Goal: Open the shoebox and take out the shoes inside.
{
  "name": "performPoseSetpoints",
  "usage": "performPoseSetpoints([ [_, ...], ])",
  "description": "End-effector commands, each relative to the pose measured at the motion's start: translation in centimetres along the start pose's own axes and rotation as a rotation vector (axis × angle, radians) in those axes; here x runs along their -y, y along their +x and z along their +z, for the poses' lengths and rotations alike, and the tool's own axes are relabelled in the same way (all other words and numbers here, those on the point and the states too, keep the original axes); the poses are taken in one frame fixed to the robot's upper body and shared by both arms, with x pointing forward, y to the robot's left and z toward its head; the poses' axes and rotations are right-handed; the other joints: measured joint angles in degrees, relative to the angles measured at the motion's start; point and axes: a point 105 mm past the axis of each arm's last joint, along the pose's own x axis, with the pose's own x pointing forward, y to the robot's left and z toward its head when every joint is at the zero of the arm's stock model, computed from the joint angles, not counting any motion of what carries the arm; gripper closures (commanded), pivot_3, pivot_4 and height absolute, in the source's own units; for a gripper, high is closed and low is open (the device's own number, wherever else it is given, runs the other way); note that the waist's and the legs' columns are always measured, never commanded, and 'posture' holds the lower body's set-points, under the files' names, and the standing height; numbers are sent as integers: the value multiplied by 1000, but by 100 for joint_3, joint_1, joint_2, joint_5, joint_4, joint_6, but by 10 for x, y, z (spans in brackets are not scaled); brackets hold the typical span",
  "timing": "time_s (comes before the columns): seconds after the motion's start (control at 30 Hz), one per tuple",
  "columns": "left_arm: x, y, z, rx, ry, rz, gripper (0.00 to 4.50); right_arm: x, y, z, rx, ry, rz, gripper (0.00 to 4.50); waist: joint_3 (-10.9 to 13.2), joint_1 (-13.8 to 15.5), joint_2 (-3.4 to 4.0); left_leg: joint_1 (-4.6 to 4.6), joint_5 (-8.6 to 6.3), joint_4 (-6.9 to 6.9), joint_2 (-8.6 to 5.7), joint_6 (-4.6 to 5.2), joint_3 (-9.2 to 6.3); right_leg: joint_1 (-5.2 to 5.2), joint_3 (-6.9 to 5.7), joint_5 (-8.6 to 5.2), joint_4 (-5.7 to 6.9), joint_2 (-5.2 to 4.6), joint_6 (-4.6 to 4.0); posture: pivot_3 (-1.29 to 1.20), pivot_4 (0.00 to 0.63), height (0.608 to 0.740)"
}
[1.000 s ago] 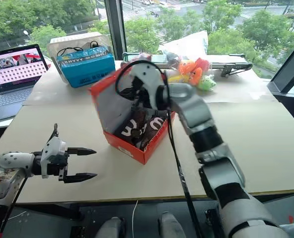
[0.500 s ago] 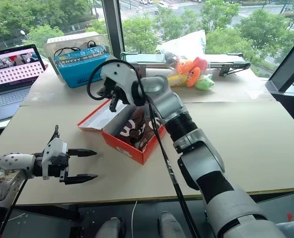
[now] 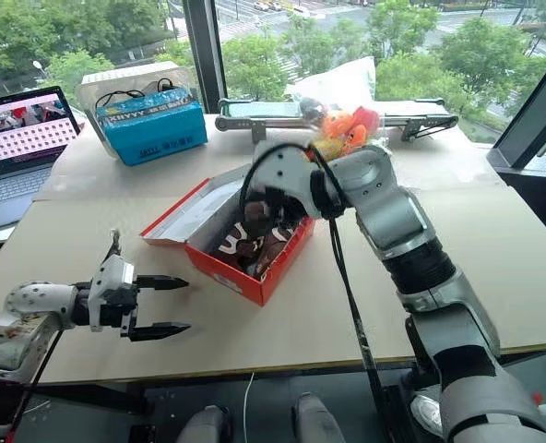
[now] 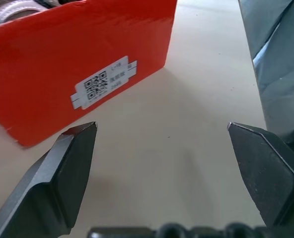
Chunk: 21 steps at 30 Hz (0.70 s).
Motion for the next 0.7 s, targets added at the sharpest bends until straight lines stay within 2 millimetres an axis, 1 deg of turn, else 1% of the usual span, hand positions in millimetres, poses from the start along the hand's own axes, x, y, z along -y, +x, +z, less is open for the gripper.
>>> performPoseSetpoints([
  [0.03,-1,1,9,17,30,-12,0,6,4,-5,-72,-177,-18,466,0,13,0,-1,0,6,-1,0,0,-1,0,-1,8,0,-1,0,150,740],
  [0.07,-1,1,8,16,30,-15,0,8,7,-11,-116,-234,-18,76,0,17,0,-1,0,11,-1,0,0,-1,0,-4,14,0,0,0,150,740],
  [0.13,1,2,8,17,25,-18,0,12,10,-18,-167,-317,-2,76,0,16,0,0,0,13,-4,0,1,-1,3,-5,18,-2,0,0,150,740],
  [0.23,2,2,7,17,21,-18,0,16,12,-17,-171,-368,8,76,0,15,0,-1,0,14,-3,-1,2,-4,3,-4,21,-1,-2,0,150,740],
  [0.27,2,2,7,18,20,-18,0,18,13,-16,-172,-392,8,76,0,12,0,0,0,14,-3,0,1,-4,3,-4,23,-1,-7,0,150,740],
  [0.37,4,2,7,19,14,-21,0,28,20,0,-166,-494,7,76,0,-11,0,1,0,14,-3,0,1,-4,4,4,27,0,-24,0,150,740],
  [0.43,5,2,6,18,11,-21,0,31,24,8,-160,-550,19,76,0,-16,0,2,0,14,-3,0,1,-7,5,5,30,0,-27,0,150,740],
  [0.57,6,1,6,15,7,-24,0,25,35,16,-155,-656,83,76,0,8,0,4,0,14,-2,0,0,-4,3,4,38,0,-32,0,150,740],
  [0.67,6,1,6,14,6,-27,0,20,42,17,-159,-712,125,76,0,26,0,3,0,14,-3,-1,-1,-2,2,5,37,-1,-34,0,150,740],
  [0.7,7,1,7,14,5,-28,0,17,47,13,-178,-749,156,76,0,27,0,3,0,14,-4,-1,0,-3,2,5,37,-2,-35,0,150,740],
])
